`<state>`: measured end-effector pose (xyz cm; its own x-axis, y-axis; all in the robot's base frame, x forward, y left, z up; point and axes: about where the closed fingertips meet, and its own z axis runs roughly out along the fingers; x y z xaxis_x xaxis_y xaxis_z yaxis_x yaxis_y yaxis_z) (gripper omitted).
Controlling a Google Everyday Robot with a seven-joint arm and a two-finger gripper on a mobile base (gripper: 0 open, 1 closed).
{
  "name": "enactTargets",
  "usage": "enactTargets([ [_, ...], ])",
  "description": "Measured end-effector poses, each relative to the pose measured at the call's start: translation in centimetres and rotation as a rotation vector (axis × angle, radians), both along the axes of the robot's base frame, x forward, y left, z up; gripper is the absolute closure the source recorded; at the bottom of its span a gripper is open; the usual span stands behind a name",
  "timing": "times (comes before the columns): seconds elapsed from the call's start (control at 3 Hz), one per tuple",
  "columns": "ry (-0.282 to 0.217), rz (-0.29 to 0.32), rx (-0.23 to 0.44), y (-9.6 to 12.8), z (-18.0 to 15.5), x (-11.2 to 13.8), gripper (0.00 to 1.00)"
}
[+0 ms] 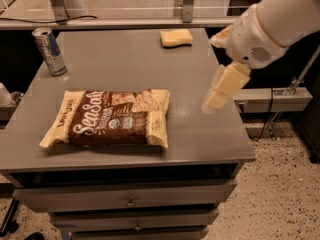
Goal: Knock redbull can over
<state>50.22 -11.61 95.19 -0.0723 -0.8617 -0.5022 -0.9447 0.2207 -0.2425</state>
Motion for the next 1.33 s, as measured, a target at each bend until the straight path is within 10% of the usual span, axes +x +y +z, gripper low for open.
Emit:
enactTargets([
  [0.67,-0.026,0.128,0.41,12.0,0.8,7.0,0.0],
  [1.33,-0.048,0.148,0.444,13.0,0.4,8.4,0.0],
])
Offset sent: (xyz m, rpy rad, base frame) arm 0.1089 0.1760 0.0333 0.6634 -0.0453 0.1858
